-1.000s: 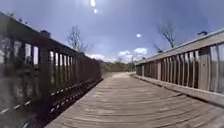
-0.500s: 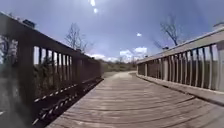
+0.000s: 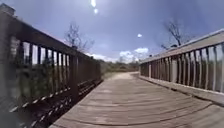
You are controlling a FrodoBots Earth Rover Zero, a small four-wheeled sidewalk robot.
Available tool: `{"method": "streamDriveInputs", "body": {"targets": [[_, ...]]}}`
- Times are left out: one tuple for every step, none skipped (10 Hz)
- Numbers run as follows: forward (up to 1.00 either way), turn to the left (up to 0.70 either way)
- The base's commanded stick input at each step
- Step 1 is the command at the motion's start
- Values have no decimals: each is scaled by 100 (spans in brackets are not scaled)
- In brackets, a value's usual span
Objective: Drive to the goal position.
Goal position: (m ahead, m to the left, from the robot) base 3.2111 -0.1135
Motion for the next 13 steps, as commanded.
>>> {"method": "streamDriveInputs", "body": {"targets": [[70,0],[70,0],[70,0],[70,0],[70,0],[70,0],[70,0],[70,0],[70,0],[70,0],[70,-20],[70,-33],[70,-35]]}}
